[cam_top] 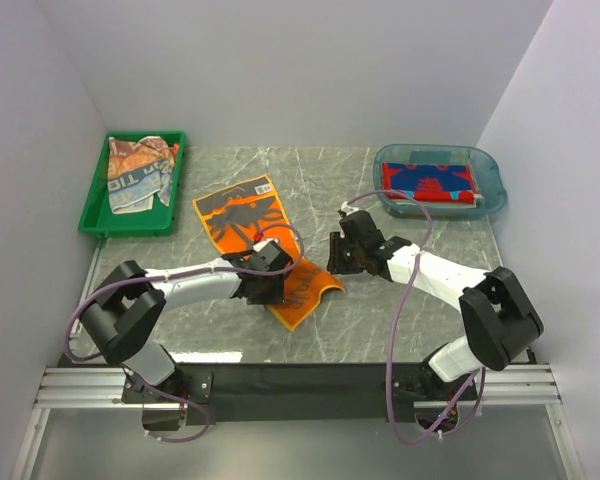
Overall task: Fold and stack the towels
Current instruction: Flatten out the crumpled towel
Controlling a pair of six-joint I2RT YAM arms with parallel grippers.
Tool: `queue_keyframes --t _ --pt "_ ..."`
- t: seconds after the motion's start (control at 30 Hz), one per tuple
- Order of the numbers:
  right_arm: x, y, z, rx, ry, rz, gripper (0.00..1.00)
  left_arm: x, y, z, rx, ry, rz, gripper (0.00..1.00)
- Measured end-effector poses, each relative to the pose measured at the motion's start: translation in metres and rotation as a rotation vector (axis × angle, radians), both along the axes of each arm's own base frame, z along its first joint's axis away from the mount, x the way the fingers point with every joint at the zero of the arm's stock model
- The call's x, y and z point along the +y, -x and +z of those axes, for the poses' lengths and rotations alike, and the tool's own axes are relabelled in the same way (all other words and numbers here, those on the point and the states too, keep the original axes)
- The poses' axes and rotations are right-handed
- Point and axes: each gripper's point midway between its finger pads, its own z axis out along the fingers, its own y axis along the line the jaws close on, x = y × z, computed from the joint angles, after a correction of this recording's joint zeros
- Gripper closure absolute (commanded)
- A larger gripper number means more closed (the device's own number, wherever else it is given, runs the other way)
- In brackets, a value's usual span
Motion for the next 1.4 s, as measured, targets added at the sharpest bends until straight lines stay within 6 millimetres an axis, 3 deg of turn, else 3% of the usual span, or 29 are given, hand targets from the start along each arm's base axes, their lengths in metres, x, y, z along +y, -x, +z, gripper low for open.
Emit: queue_keyframes --t 0.23,0.47,0.73,0.8,0.93,1.03,1.1,1.23,1.4 --pt "0.007 -0.004 0.002 -0.019 -0.022 0.026 0.57 -0.004 0.033 -0.005 0.008 -0.125 -0.038 0.6" --pt "0.012 0.002 -0.022 0.042 -0.006 0.071 0.57 0.007 0.072 -0.006 0.068 -0.176 -0.053 0.57" --pt "0.021 0.012 -0.026 0.044 0.012 0.137 0.57 0.026 0.1 0.003 0.146 -0.21 -0.049 0.22" --pt "0.022 0.013 -0.026 0.04 0.019 0.149 0.57 0.027 0.1 0.016 0.13 -0.176 -0.042 0.21" --pt "0.025 0.014 -0.026 0.031 0.037 0.172 0.57 0.028 0.08 0.05 0.054 -0.047 0.034 0.22" --pt "0.035 0.013 -0.024 0.021 0.056 0.2 0.57 0.038 0.037 0.072 -0.033 0.063 0.166 0.22" --pt "0.043 0.011 -0.024 0.014 0.062 0.221 0.57 0.05 0.011 0.077 -0.074 0.086 0.246 0.22" --pt "0.05 0.011 -0.033 0.024 0.083 0.238 0.57 0.071 -0.036 0.069 -0.119 0.067 0.348 0.22" --pt "0.044 0.012 -0.046 0.05 0.11 0.216 0.57 0.082 -0.085 0.038 -0.099 -0.018 0.398 0.22"
